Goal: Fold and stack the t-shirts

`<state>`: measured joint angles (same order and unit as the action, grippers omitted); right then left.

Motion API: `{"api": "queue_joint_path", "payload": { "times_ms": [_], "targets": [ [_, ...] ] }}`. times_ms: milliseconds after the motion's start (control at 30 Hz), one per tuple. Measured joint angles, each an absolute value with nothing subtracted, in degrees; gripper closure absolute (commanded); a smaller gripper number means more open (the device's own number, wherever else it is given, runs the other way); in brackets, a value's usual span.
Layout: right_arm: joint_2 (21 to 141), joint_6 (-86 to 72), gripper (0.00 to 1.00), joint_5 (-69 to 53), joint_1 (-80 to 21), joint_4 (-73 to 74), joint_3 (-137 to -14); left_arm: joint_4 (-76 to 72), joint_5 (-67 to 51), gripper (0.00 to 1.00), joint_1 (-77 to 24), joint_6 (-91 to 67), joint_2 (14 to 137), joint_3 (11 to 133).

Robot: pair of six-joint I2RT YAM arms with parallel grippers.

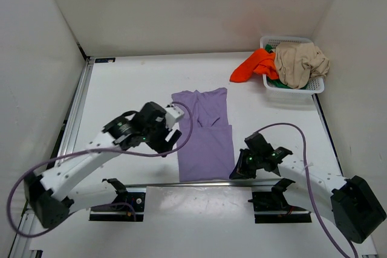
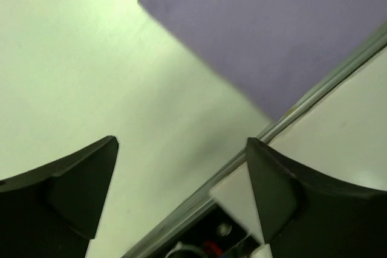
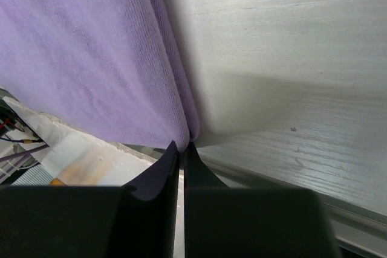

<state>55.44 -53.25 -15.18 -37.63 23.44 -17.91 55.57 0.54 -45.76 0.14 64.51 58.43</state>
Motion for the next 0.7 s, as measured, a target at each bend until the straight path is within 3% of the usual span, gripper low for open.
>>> {"api": "queue_joint_path", "payload": {
  "times_ms": [133, 300, 467, 700],
  "targets": [
    [57.47, -53.52, 1.00, -16.19, -37.63, 21.69, -18.24, 51.66, -2.98, 0.07, -45.60, -0.08, 58.59, 58.46],
    [59.11, -53.60, 1.00, -16.21, -37.89, 20.49, -18.94, 42.83, -11.20, 0.09, -45.21, 0.01, 65.47, 48.73],
    [61.06, -53.58, 1.00, -14.96, -38.33, 20.43, -20.75, 40.58, -17.47, 0.24, -43.83, -0.14, 71.85, 41.89],
    [60.99, -54.00, 1.00, -13.80, -38.37, 20.45, -21.37, 36.05, -23.16, 0.26, -43.55, -0.19, 77.82, 39.83]
  ]
}}
